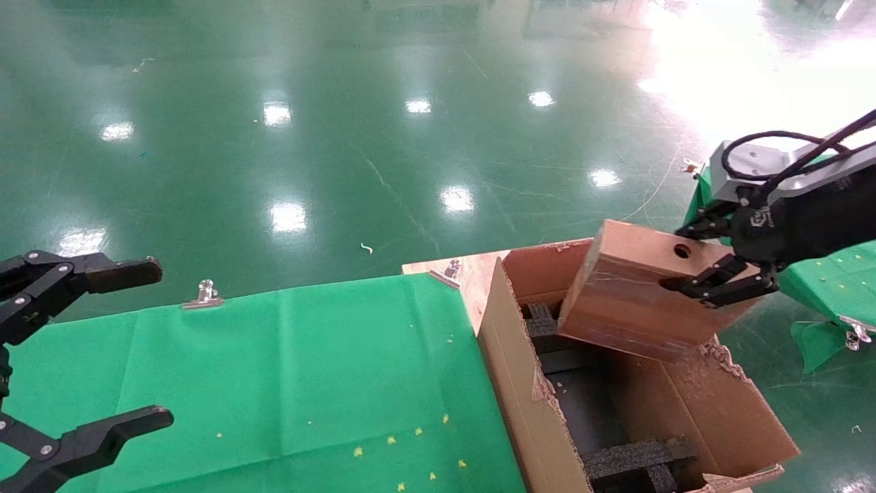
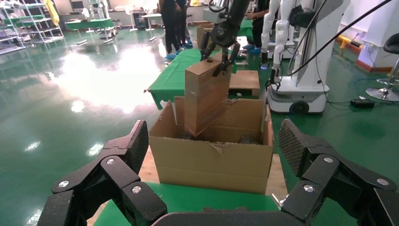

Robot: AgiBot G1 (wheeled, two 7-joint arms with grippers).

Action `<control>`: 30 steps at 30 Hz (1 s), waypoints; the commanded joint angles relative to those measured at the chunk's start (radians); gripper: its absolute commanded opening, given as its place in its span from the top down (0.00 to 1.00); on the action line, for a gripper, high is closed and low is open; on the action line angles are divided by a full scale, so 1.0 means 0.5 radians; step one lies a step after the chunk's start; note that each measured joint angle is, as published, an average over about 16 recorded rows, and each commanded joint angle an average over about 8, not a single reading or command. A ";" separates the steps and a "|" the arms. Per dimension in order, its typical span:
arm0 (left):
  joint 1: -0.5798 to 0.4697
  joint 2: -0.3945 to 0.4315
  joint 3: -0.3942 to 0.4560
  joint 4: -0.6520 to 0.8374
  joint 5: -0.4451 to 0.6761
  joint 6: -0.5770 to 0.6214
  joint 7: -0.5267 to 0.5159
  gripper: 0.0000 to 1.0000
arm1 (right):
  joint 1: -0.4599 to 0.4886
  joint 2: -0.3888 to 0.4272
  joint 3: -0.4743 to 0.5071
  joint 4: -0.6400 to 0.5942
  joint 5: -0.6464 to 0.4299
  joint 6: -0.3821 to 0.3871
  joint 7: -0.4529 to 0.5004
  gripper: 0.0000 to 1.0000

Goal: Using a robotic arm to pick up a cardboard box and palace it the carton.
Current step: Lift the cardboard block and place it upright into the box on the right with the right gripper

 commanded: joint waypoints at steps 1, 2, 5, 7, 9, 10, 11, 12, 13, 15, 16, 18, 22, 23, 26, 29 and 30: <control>0.000 0.000 0.000 0.000 0.000 0.000 0.000 0.00 | -0.014 0.021 -0.040 -0.043 0.004 0.022 0.056 1.00; 0.000 0.000 0.000 0.000 0.000 0.000 0.000 0.00 | -0.035 0.036 -0.045 -0.062 0.011 0.051 0.105 1.00; 0.000 0.000 0.000 0.000 0.000 0.000 0.000 0.00 | -0.106 0.093 -0.049 -0.096 0.052 0.150 0.266 1.00; 0.000 0.000 0.000 0.000 0.000 0.000 0.000 0.00 | -0.155 0.140 -0.049 -0.092 0.083 0.216 0.371 1.00; 0.000 0.000 0.000 0.000 0.000 0.000 0.000 0.00 | -0.202 0.195 -0.046 -0.072 0.122 0.281 0.473 1.00; 0.000 0.000 0.000 0.000 0.000 0.000 0.000 0.00 | -0.226 0.223 -0.045 -0.056 0.141 0.315 0.525 1.00; 0.000 0.000 0.000 0.000 0.000 0.000 0.000 0.00 | -0.247 0.252 -0.045 -0.037 0.159 0.349 0.574 1.00; 0.000 0.000 0.000 0.000 0.000 0.000 0.000 0.00 | -0.267 0.279 -0.045 -0.017 0.175 0.380 0.621 1.00; 0.000 0.000 0.000 0.000 0.000 0.000 0.000 0.00 | -0.284 0.303 -0.045 0.000 0.189 0.407 0.660 1.00; 0.000 0.000 0.000 0.000 0.000 0.000 0.000 0.00 | -0.312 0.351 -0.045 0.037 0.218 0.460 0.740 1.00; 0.000 0.000 0.000 0.000 0.000 0.000 0.000 0.00 | -0.323 0.372 -0.045 0.055 0.231 0.483 0.772 1.00; 0.000 0.000 0.000 0.000 0.000 0.000 0.000 0.00 | -0.337 0.401 -0.044 0.081 0.250 0.514 0.812 1.00; 0.000 0.000 0.000 0.001 -0.001 -0.001 0.000 0.00 | -0.348 0.423 -0.042 0.104 0.269 0.539 0.834 1.00; 0.000 0.000 0.000 0.001 -0.001 -0.001 0.000 0.00 | -0.348 0.421 -0.041 0.104 0.270 0.538 0.829 1.00; 0.000 0.000 0.000 0.001 -0.001 -0.001 0.000 0.00 | -0.343 0.408 -0.040 0.094 0.262 0.526 0.813 1.00; 0.000 0.000 0.000 0.001 -0.001 -0.001 0.000 0.00 | -0.342 0.399 -0.041 0.085 0.258 0.524 0.814 1.00; 0.000 0.000 0.000 0.001 -0.001 -0.001 0.000 0.00 | -0.346 0.394 -0.043 0.080 0.257 0.528 0.825 1.00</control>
